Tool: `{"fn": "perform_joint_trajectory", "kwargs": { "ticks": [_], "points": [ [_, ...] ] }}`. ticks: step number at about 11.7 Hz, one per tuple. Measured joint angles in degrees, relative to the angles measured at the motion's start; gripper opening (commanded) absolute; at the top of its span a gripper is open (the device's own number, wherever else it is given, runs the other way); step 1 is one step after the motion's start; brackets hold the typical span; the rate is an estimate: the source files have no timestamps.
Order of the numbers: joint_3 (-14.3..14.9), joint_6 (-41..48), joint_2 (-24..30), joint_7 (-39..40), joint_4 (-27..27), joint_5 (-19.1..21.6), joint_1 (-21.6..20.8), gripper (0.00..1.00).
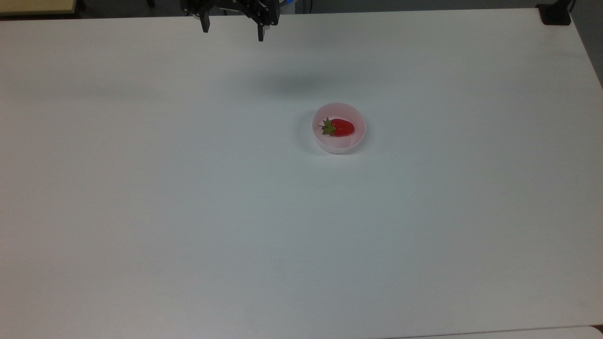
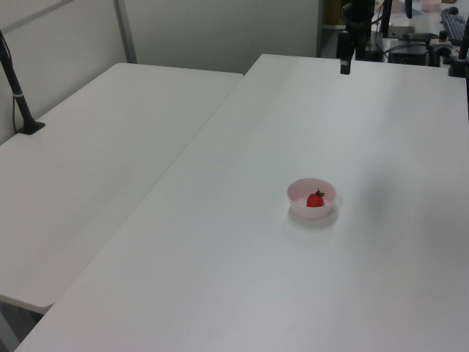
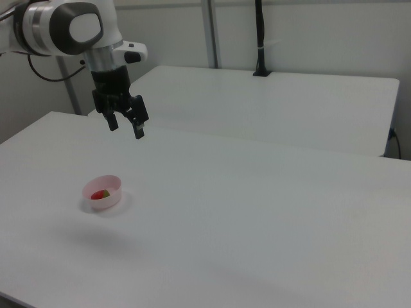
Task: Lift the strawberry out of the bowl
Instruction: 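Move the open gripper toward the pink bowl with the strawberry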
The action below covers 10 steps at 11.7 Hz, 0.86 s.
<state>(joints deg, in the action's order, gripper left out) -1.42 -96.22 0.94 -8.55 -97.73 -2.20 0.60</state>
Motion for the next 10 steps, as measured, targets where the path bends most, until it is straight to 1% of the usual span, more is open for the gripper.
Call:
{"fn": "perform_joint_trajectory", "kwargs": {
  "ticks": [10],
  "points": [
    [-0.6,0.0,-1.1,0.4,-0.1,0.0,-0.3,1.0]
  ]
}}
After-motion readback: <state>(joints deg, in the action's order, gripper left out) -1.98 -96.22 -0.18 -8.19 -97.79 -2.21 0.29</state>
